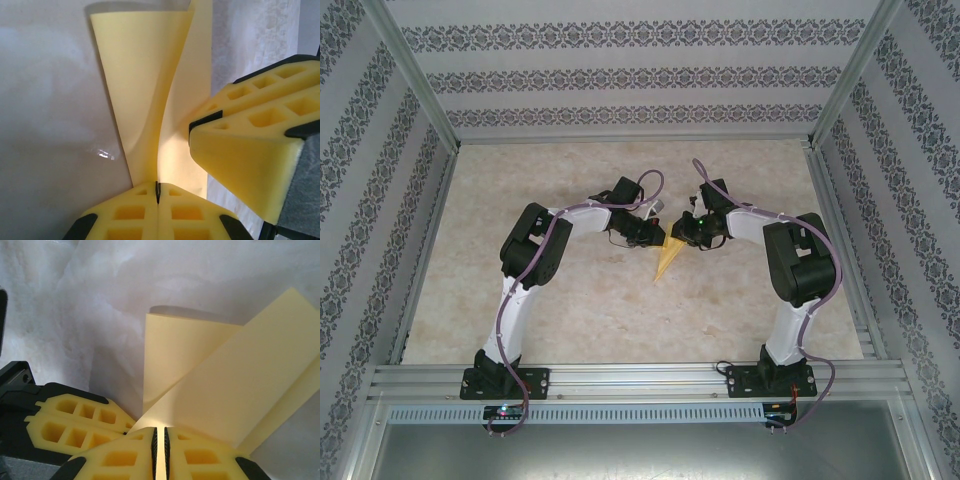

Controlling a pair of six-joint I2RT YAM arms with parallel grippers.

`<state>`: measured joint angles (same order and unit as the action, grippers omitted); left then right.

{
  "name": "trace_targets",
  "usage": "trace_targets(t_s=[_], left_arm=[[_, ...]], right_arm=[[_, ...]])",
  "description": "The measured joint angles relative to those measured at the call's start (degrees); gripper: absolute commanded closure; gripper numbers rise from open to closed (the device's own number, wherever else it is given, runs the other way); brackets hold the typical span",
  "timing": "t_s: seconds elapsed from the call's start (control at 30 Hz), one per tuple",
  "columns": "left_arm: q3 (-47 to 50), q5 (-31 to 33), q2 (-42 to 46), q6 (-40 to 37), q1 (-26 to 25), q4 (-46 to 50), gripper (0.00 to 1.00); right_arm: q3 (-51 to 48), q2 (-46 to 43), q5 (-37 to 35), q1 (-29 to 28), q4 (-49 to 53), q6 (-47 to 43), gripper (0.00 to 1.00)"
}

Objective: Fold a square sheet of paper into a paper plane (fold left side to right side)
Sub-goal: Fold the wing for the fifth time at the center of the table.

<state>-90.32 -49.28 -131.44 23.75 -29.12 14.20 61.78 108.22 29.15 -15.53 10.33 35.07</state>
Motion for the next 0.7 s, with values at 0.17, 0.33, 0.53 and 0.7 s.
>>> trace_targets(t_s=[0.17, 0.33, 0.53, 0.7], left_arm=[[-0.02, 0.00, -0.02, -0.02, 0.00, 0.00, 0.99], [-0.02, 0.00, -0.07, -0.02, 0.00, 0.00, 0.99], [-0.04, 0.00, -0.09, -0.02, -0.02, 0.02, 0.99], [-0.04, -0.02, -0.09, -0.02, -0.02, 0.00, 0.99]], right_arm=[[0.00, 0.24, -0.81, 0.02, 0.68, -0.81, 0.86], [-0.04, 0.37, -1.53, 0.04, 1.07, -1.01, 0.90], [-1.60, 0.48, -1.62, 0.46, 0.22, -0.98, 0.95], [-2.60, 0.46, -0.66, 1.05, -1.42, -0.98, 0.97]])
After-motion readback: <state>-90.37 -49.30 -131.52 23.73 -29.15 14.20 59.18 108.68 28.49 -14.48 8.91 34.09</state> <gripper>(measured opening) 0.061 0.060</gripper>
